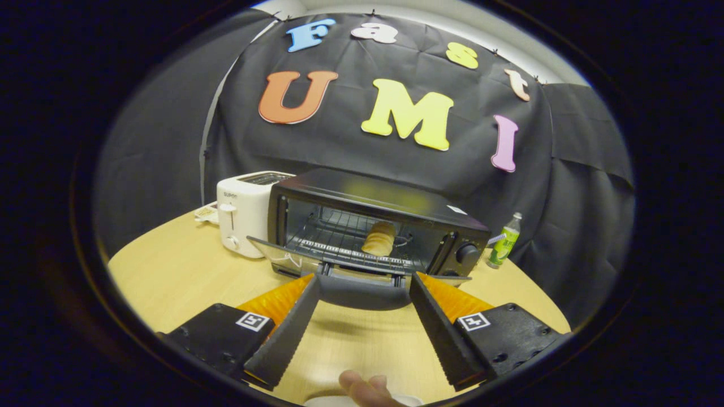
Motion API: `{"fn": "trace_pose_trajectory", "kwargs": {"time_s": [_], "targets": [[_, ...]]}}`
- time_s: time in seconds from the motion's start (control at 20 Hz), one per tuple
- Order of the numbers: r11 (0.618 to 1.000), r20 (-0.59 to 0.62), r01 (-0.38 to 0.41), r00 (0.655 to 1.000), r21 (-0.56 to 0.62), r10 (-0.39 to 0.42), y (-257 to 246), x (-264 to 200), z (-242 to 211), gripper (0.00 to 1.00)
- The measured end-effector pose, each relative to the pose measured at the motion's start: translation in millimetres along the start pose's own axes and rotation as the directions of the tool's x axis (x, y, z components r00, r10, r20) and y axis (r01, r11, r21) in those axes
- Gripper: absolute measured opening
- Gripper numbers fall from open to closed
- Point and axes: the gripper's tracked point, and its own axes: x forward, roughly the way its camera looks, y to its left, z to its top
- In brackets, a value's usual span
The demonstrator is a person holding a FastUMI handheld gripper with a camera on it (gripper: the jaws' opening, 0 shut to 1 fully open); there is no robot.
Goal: Open the toaster oven, put the food inside, and close the toaster oven door.
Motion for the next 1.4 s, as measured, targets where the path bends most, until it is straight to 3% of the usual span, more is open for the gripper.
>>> {"fn": "trace_pose_trajectory", "kwargs": {"time_s": [0.55,0.8,1.0,1.15,1.25,1.4], "targets": [[0.999,-0.005,-0.032,0.999,0.037,0.032,-3.7,-19.5,27.1,1.0],[0.989,0.025,-0.081,0.997,0.122,0.078,3.8,-50.9,46.8,1.0],[0.98,0.034,-0.068,0.997,0.189,0.062,-7.3,-77.6,60.4,1.0],[0.951,0.042,-0.132,0.991,0.279,0.125,-5.8,-106.4,82.9,1.0],[0.946,0.088,-0.13,0.99,0.296,0.109,-24.4,-126.6,106.1,1.0],[0.965,0.155,-0.05,0.988,0.258,0.01,-59.5,-157.3,126.0,1.0]]}}
